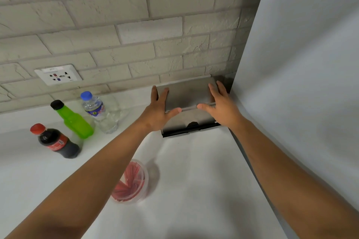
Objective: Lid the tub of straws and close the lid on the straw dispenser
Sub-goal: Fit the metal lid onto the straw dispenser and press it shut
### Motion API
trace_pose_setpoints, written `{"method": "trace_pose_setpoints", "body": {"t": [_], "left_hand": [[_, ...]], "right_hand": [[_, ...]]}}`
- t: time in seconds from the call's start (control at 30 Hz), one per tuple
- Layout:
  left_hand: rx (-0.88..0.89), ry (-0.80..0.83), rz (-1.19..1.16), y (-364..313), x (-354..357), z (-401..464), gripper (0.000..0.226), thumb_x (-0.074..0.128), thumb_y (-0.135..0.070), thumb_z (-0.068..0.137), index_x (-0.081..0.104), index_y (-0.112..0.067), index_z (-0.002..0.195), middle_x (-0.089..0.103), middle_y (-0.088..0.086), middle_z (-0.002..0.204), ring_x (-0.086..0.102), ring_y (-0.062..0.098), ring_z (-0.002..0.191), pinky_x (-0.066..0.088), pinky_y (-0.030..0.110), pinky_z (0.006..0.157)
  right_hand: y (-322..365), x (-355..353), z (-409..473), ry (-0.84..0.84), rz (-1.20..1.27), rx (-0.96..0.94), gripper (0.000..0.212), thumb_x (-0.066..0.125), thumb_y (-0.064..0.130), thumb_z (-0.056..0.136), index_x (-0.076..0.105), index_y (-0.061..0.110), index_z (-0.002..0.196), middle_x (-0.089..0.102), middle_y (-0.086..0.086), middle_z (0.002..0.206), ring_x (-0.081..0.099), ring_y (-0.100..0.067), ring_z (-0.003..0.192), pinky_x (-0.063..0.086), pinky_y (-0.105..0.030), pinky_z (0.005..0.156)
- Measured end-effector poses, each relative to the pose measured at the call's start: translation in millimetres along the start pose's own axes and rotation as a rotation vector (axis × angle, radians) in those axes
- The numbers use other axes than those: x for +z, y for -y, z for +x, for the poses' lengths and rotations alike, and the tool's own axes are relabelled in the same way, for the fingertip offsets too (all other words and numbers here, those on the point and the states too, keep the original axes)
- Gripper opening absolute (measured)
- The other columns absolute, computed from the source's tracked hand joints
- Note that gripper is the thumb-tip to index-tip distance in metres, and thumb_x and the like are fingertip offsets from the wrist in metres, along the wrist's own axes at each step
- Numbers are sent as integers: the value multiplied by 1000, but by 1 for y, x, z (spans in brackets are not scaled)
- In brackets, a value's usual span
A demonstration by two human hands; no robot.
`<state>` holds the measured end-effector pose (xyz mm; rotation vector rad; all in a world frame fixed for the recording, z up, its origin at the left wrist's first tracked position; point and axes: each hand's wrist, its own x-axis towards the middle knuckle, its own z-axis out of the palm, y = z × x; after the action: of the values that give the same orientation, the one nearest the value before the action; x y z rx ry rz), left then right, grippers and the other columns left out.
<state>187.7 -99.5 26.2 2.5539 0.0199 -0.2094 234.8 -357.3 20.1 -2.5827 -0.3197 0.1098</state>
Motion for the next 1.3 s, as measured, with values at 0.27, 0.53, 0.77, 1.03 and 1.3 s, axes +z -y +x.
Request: {"method": "trace_pose_setpoints", "body": {"t": [0.27, 0.53, 0.77, 1.03, 1.3], "left_hand": [[12, -4, -15, 3, -6, 27, 97, 56, -69, 93, 4, -31, 166, -23, 4, 173, 51, 43, 141, 48, 49, 112], [30, -10, -27, 4, -10, 38, 98, 58, -66, 93, 5, -28, 166, -21, 7, 173, 50, 43, 141, 48, 47, 112], [31, -8, -26, 6, -8, 41, 98, 58, -65, 94, 4, -27, 166, -22, 8, 172, 48, 43, 143, 47, 47, 113], [42, -16, -24, 7, -8, 41, 99, 58, -68, 93, 5, -28, 166, -21, 7, 173, 48, 43, 143, 48, 48, 112], [52, 23, -18, 15, -22, 9, 97, 55, -64, 96, -2, -29, 166, -12, 0, 176, 30, 31, 156, 33, 40, 120]], "right_hand": [[3, -2, 24, 20, 55, 34, 98, 55, 73, 86, 8, 32, 162, -3, 3, 172, 14, -34, 156, 29, -52, 121], [3, -3, 36, 26, 46, 43, 98, 55, 74, 86, 7, 33, 161, -3, 4, 172, 13, -36, 156, 29, -57, 121], [1, -2, 40, 33, 52, 46, 98, 55, 74, 86, 7, 34, 161, -4, 6, 172, 14, -36, 156, 29, -57, 120], [3, -5, 38, 48, 48, 52, 99, 56, 74, 85, 6, 34, 161, -5, 5, 172, 12, -37, 156, 29, -57, 120], [11, -10, 5, -145, 9, 12, 87, 54, 66, 92, 24, 22, 160, 13, -11, 171, 16, -37, 155, 26, -53, 123]]}}
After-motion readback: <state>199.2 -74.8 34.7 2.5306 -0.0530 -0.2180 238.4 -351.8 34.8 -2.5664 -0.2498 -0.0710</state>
